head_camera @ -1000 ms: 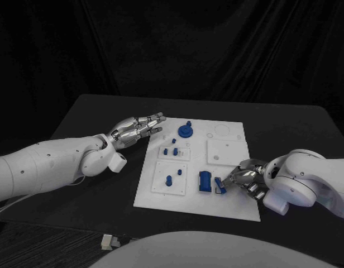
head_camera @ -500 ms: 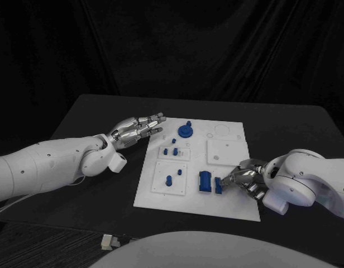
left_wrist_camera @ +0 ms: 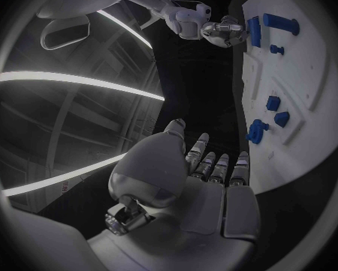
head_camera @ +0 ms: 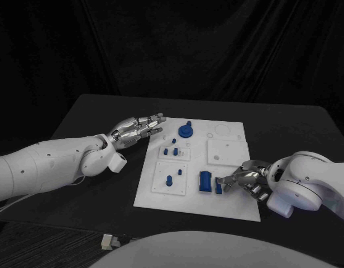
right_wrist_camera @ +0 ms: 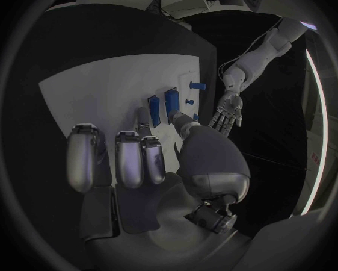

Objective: Assemble the parts on the task board

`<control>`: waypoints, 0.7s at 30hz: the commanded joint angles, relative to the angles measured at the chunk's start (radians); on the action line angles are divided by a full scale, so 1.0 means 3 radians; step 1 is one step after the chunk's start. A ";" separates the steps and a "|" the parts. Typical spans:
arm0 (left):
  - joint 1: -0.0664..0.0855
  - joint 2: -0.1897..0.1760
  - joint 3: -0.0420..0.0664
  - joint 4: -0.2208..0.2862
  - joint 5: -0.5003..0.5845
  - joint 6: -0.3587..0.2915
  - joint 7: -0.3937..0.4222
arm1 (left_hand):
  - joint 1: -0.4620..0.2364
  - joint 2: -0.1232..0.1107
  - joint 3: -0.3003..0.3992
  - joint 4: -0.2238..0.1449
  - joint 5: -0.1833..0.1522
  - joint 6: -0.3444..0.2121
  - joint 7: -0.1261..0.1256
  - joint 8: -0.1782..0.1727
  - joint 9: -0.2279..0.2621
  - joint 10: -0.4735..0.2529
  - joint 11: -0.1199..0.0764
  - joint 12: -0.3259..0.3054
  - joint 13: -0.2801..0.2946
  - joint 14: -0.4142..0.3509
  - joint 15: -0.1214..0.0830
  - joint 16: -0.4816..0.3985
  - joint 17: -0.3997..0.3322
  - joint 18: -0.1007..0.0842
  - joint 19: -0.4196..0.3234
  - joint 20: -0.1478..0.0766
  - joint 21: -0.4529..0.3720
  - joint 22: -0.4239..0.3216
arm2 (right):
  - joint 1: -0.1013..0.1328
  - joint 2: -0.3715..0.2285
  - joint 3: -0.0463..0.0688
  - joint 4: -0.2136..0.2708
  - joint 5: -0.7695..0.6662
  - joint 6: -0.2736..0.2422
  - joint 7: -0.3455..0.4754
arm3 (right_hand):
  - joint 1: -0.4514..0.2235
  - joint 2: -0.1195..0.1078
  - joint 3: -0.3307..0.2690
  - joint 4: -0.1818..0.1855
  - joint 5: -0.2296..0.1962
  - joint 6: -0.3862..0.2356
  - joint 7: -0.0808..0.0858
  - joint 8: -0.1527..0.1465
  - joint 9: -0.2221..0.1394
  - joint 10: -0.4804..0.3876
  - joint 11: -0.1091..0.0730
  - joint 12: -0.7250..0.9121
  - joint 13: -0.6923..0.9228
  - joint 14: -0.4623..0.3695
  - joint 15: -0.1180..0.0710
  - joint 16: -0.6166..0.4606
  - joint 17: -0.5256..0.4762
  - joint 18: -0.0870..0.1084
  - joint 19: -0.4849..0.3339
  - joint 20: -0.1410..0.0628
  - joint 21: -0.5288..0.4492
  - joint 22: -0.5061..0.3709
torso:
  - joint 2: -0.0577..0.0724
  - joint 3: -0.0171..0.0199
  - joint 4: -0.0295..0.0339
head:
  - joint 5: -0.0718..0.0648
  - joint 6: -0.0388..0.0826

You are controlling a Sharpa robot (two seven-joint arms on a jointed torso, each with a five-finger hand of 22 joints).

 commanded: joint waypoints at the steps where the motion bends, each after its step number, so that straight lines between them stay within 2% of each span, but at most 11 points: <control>1: -0.0004 -0.0003 0.0003 0.0011 0.0021 0.0031 0.0040 | 0.0027 -0.0004 0.0004 -0.0024 0.0012 0.0005 0.0002 0.0011 0.0004 0.0000 0.0028 0.0013 0.0004 -0.0001 0.0003 -0.0012 -0.0005 0.0061 0.0002 -0.0005 0.0004 0.0000 | -0.0008 -0.0069 0.0000 0.0102 -0.0683 -0.0092 0.0126 | -0.0014 -0.0010 -0.0102 0.0044 -0.0108 0.0018 -0.0041 0.0068 0.0033 0.0355 -0.0023 0.0008 0.0878 0.0198 -0.0017 -0.0017 0.0077 0.0023 0.0079 -0.0020 -0.0009 0.0669 | 0.0000 0.0001 0.0000 | 0.0002 0.0001; 5: -0.0004 -0.0005 0.0003 0.0011 0.0021 0.0029 0.0041 | 0.0028 -0.0004 0.0006 -0.0026 0.0014 0.0005 0.0002 0.0011 0.0004 0.0002 0.0028 0.0013 0.0005 -0.0001 0.0003 -0.0012 -0.0005 0.0061 0.0003 -0.0005 0.0005 0.0001 | -0.0011 -0.0155 0.0000 0.0213 -0.1254 -0.0111 0.0228 | 0.0188 -0.0055 -0.0270 0.0011 -0.0268 0.0071 -0.0120 0.0466 0.0314 0.0355 -0.0092 0.0008 0.0878 0.0204 -0.0069 -0.0006 0.0100 0.0019 0.0090 -0.0073 0.0006 0.0676 | 0.0001 0.0001 0.0000 | -0.0001 0.0001; 6: -0.0004 -0.0004 0.0003 0.0011 0.0021 0.0029 0.0041 | 0.0028 -0.0004 0.0006 -0.0026 0.0014 0.0005 0.0002 0.0011 0.0004 0.0002 0.0028 0.0013 0.0005 -0.0001 0.0003 -0.0012 -0.0005 0.0061 0.0003 -0.0005 0.0005 0.0001 | -0.0014 -0.0171 0.0000 0.0235 -0.1376 -0.0107 0.0241 | 0.0265 -0.0031 -0.0363 0.0038 -0.0282 -0.0047 -0.0169 0.0732 0.0553 0.0355 -0.0105 0.0008 0.0878 0.0205 -0.0098 -0.0004 0.0103 0.0018 0.0097 -0.0113 0.0015 0.0681 | 0.0001 0.0001 0.0000 | -0.0005 0.0001; 9: -0.0005 0.0001 0.0003 0.0007 0.0021 0.0033 0.0041 | 0.0028 -0.0004 0.0006 -0.0026 0.0014 0.0005 0.0002 0.0011 0.0004 0.0002 0.0028 0.0013 0.0005 -0.0001 0.0003 -0.0012 -0.0005 0.0061 0.0003 -0.0005 0.0005 0.0001 | -0.0032 -0.0207 0.0000 0.0288 -0.1717 -0.0082 0.0268 | 0.0458 -0.0049 -0.0504 0.0030 -0.0353 -0.0154 -0.0201 0.1282 0.1044 0.0355 -0.0199 0.0008 0.0878 0.0207 -0.0149 0.0000 0.0113 0.0011 0.0108 -0.0144 0.0034 0.0689 | 0.0000 0.0000 -0.0001 | -0.0012 0.0001; 10: -0.0005 0.0004 0.0003 0.0006 0.0021 0.0035 0.0041 | 0.0028 -0.0004 0.0006 -0.0026 0.0014 0.0005 0.0002 0.0011 0.0004 0.0002 0.0028 0.0013 0.0005 -0.0001 0.0003 -0.0012 -0.0005 0.0061 0.0003 -0.0005 0.0005 0.0001 | -0.0041 -0.0214 0.0000 0.0302 -0.1831 -0.0072 0.0276 | 0.0492 -0.0060 -0.0513 0.0016 -0.0348 -0.0166 -0.0228 0.1327 0.1088 0.0355 -0.0192 0.0008 0.0878 0.0209 -0.0151 0.0003 0.0120 0.0008 0.0111 -0.0146 0.0041 0.0691 | 0.0000 0.0000 -0.0001 | -0.0013 0.0001; 12: -0.0005 0.0008 0.0003 0.0005 0.0021 0.0037 0.0042 | 0.0028 -0.0004 0.0006 -0.0026 0.0014 0.0005 0.0002 0.0011 0.0004 0.0002 0.0028 0.0013 0.0005 -0.0001 0.0003 -0.0012 -0.0005 0.0061 0.0003 -0.0005 0.0005 0.0001 | -0.0057 -0.0219 0.0000 0.0318 -0.1991 -0.0062 0.0284 | 0.0608 -0.0043 -0.0584 0.0022 -0.0323 -0.0266 -0.0283 0.1667 0.1440 0.0355 -0.0235 0.0008 0.0878 0.0209 -0.0194 0.0003 0.0120 0.0007 0.0113 -0.0181 0.0041 0.0692 | 0.0000 0.0000 -0.0002 | -0.0015 0.0001; 15: -0.0006 0.0012 0.0003 0.0004 0.0021 0.0041 0.0041 | 0.0030 -0.0004 0.0008 -0.0031 0.0017 0.0005 0.0003 0.0011 0.0004 0.0002 0.0029 0.0013 0.0005 -0.0001 0.0002 -0.0012 -0.0005 0.0061 0.0003 -0.0004 0.0005 0.0001 | -0.0087 -0.0213 0.0000 0.0330 -0.2179 -0.0053 0.0292 | 0.0721 -0.0034 -0.0629 0.0010 -0.0294 -0.0304 -0.0331 0.1915 0.1721 0.0355 -0.0272 0.0008 0.0878 0.0213 -0.0224 0.0011 0.0138 0.0005 0.0120 -0.0213 0.0050 0.0696 | 0.0001 0.0000 -0.0001 | -0.0014 0.0001; 16: -0.0006 0.0012 0.0003 0.0004 0.0021 0.0042 0.0041 | 0.0030 -0.0004 0.0008 -0.0031 0.0017 0.0005 0.0003 0.0011 0.0004 0.0002 0.0029 0.0013 0.0005 -0.0001 0.0002 -0.0012 -0.0005 0.0061 0.0003 -0.0004 0.0005 0.0001 | -0.0095 -0.0210 0.0000 0.0331 -0.2212 -0.0052 0.0293 | 0.0752 -0.0027 -0.0648 0.0015 -0.0291 -0.0046 -0.0352 0.2182 0.2053 0.0355 -0.0292 0.0008 0.0878 0.0213 -0.0237 0.0012 0.0142 0.0004 0.0122 -0.0227 0.0054 0.0698 | 0.0002 0.0001 0.0000 | -0.0015 0.0001; 17: -0.0006 0.0011 0.0003 0.0005 0.0021 0.0042 0.0040 | 0.0030 -0.0004 0.0008 -0.0031 0.0017 0.0005 0.0003 0.0011 0.0004 0.0002 0.0029 0.0013 0.0005 -0.0001 0.0002 -0.0012 -0.0005 0.0061 0.0003 -0.0004 0.0005 0.0001 | -0.0104 -0.0205 0.0000 0.0331 -0.2240 -0.0050 0.0293 | 0.0762 -0.0029 -0.0654 0.0013 -0.0291 0.0067 -0.0357 0.2278 0.2170 0.0355 -0.0296 0.0008 0.0878 0.0213 -0.0241 0.0013 0.0143 0.0004 0.0121 -0.0230 0.0052 0.0697 | 0.0002 0.0001 0.0001 | -0.0016 0.0001; 18: -0.0006 0.0011 0.0003 0.0005 0.0021 0.0042 0.0040 | 0.0030 -0.0004 0.0008 -0.0031 0.0017 0.0005 0.0003 0.0011 0.0004 0.0002 0.0029 0.0013 0.0005 -0.0001 0.0002 -0.0012 -0.0005 0.0061 0.0003 -0.0004 0.0005 0.0001 | -0.0111 -0.0201 0.0000 0.0330 -0.2262 -0.0047 0.0291 | 0.0788 -0.0020 -0.0681 0.0024 -0.0278 0.0466 -0.0384 0.2636 0.2619 0.0355 -0.0323 0.0008 0.0878 0.0215 -0.0262 0.0017 0.0153 0.0001 0.0126 -0.0248 0.0061 0.0700 | 0.0002 0.0000 0.0001 | -0.0015 0.0001; 21: -0.0006 0.0007 0.0003 0.0006 0.0021 0.0043 0.0038 | 0.0030 -0.0004 0.0008 -0.0031 0.0017 0.0005 0.0003 0.0011 0.0004 0.0002 0.0029 0.0013 0.0005 -0.0001 0.0002 -0.0012 -0.0005 0.0061 0.0003 -0.0004 0.0005 0.0001 | -0.0138 -0.0184 0.0000 0.0323 -0.2316 -0.0043 0.0286 | 0.0819 -0.0014 -0.0714 0.0041 -0.0272 0.0852 -0.0419 0.2952 0.3032 0.0355 -0.0348 0.0008 0.0878 0.0216 -0.0286 0.0021 0.0162 0.0001 0.0127 -0.0272 0.0064 0.0701 | 0.0002 0.0000 0.0001 | -0.0018 0.0001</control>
